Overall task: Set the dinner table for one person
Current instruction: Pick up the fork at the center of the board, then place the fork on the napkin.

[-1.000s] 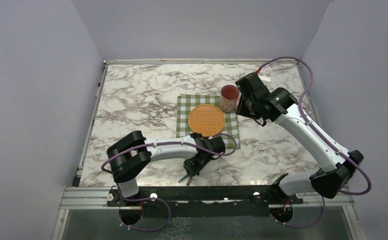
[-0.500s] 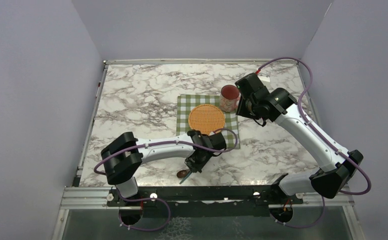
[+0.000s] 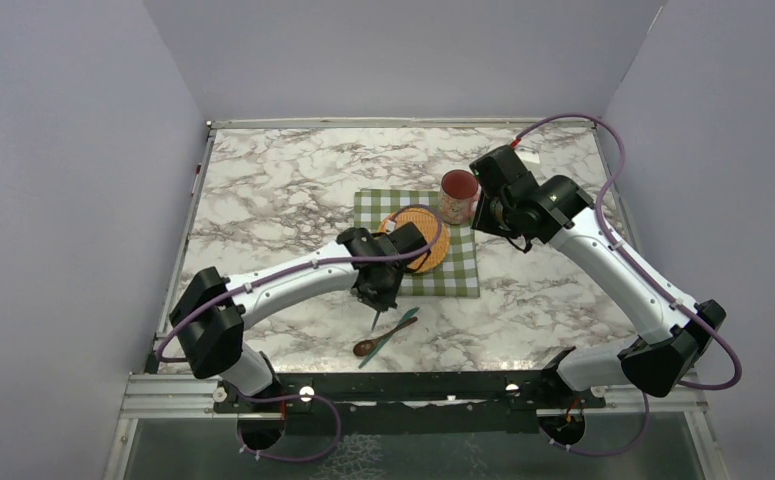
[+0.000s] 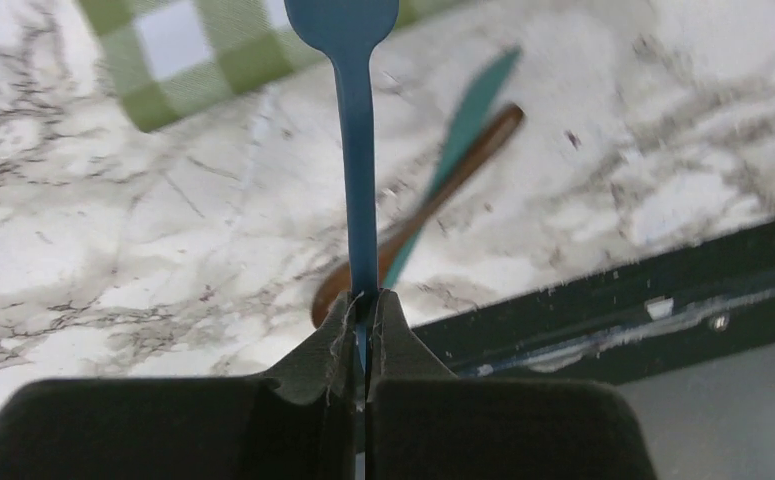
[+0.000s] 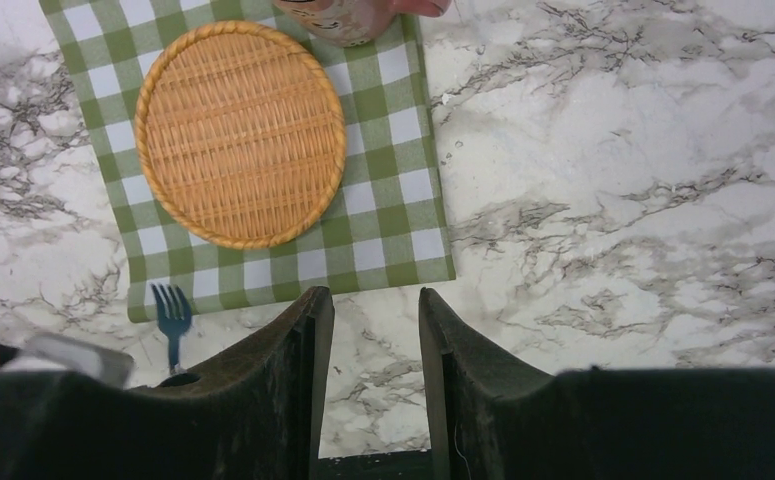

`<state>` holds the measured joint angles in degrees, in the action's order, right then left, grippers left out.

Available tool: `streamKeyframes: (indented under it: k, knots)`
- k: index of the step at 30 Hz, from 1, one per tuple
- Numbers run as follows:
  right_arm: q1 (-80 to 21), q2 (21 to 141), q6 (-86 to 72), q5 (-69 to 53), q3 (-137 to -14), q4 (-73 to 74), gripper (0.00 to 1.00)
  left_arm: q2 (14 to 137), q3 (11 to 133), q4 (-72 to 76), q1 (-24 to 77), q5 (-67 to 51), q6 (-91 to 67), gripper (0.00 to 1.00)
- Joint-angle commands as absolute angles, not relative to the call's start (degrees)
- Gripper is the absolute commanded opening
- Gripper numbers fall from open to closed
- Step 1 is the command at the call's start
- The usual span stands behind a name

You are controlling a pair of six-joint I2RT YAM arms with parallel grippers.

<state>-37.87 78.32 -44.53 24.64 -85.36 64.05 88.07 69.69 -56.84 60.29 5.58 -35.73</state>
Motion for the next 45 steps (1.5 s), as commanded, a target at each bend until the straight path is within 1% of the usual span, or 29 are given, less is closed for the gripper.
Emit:
streamKeyframes:
  k: [1,8,14,21,45]
  knots:
    - [-37.62,78.55,-44.89,26.24,-87.72,63.31,0.41,88.63,70.06,-54.68,52.07,6.87,-38.58,0.0]
    - [-37.64,78.6,-44.41,27.23,-89.54,64.13,0.41,97.26,78.9,-51.71,40.49,5.0,-33.03,0.0]
    - [-37.6,78.29,-44.46,27.96,-89.99,64.78,0.41,106.73,86.37,-49.82,34.98,0.81,-31.15,0.0]
    - [-37.6,78.08,-44.31,29.8,-90.61,65.66,0.41,110.61,88.89,-49.66,33.66,1.33,-28.8,0.0]
    - [-37.29,79.68,-42.45,30.32,-92.2,65.15,0.41,116.03,85.08,-46.49,30.9,0.46,-28.7,0.0]
